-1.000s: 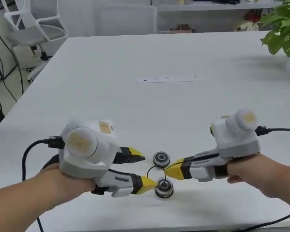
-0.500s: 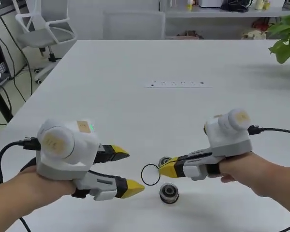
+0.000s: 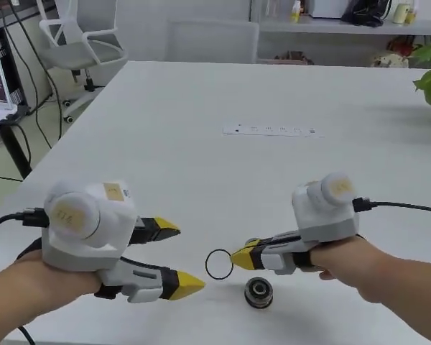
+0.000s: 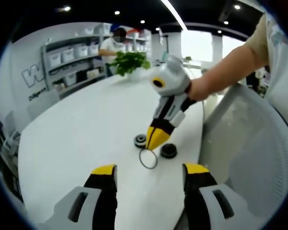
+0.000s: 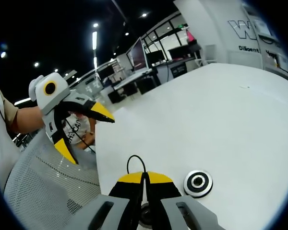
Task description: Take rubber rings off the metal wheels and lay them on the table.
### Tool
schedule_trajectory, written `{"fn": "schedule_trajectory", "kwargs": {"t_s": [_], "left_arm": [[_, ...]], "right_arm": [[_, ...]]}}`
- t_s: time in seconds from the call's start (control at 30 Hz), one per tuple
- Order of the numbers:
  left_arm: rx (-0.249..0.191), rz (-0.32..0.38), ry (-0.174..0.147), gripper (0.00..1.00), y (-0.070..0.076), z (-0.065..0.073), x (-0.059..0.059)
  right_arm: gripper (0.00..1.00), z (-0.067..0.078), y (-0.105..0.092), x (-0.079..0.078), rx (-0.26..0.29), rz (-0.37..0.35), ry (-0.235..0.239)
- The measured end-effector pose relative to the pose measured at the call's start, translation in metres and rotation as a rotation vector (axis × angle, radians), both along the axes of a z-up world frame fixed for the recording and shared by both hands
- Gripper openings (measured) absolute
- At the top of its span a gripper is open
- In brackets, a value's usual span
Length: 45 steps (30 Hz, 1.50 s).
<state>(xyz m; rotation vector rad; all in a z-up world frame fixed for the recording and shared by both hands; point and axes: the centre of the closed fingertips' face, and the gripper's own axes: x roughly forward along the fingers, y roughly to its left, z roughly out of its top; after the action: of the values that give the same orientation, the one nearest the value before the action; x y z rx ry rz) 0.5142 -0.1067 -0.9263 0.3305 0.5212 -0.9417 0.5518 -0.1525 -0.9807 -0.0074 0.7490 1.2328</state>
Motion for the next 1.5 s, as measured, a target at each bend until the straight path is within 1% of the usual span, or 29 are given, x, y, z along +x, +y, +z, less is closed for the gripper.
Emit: {"fn": "schedule_trajectory", "kwargs": {"t_s": [0.13,0.2,0.27,0.47,0.6,0.7,0.8,1.0,1.17,1.3,1.5], "left_arm": [[-0.002,0.019,0.0,0.57,0.006,0.0,0.002],[-0.004,0.021,0.001,0.57,0.006,0.0,0.002],[-0.004,0.024,0.002,0.58,0.007,0.0,0.001],[-0.006,0.032,0.009,0.6,0.01,-0.004,0.0],[-0.002,0.033,0.018,0.62,0.012,-0.006,-0.002],[-0.003,0.038,0.021,0.63,0.013,-0.007,-0.002],[0.0,0.038,0.027,0.63,0.014,-0.009,-0.003],[0.0,0.039,0.033,0.64,0.014,-0.01,-0.004],[0.004,0.035,0.039,0.64,0.013,-0.012,-0.005],[0.007,0.029,0.04,0.64,0.01,-0.012,-0.004],[0.01,0.02,0.034,0.64,0.004,-0.009,0.0]], "right_arm": [[0.0,-0.007,0.0,0.007,-0.01,-0.042,0.014],[0.0,-0.01,0.001,0.007,-0.016,-0.047,0.016],[0.0,-0.014,0.001,0.007,-0.033,-0.048,0.013],[0.0,-0.022,0.004,0.005,-0.058,-0.048,0.006],[0.0,-0.026,0.005,0.003,-0.07,-0.041,0.005],[0.0,-0.029,0.004,0.002,-0.091,-0.037,-0.006],[0.0,-0.03,0.004,0.001,-0.098,-0.029,-0.017],[0.07,-0.029,0.005,0.002,-0.099,-0.025,-0.044],[0.12,-0.024,0.004,0.002,-0.09,-0.024,-0.053],[0.15,-0.015,0.001,0.004,-0.068,-0.029,-0.062],[0.16,0.001,-0.006,0.002,-0.034,-0.027,-0.07]]}}
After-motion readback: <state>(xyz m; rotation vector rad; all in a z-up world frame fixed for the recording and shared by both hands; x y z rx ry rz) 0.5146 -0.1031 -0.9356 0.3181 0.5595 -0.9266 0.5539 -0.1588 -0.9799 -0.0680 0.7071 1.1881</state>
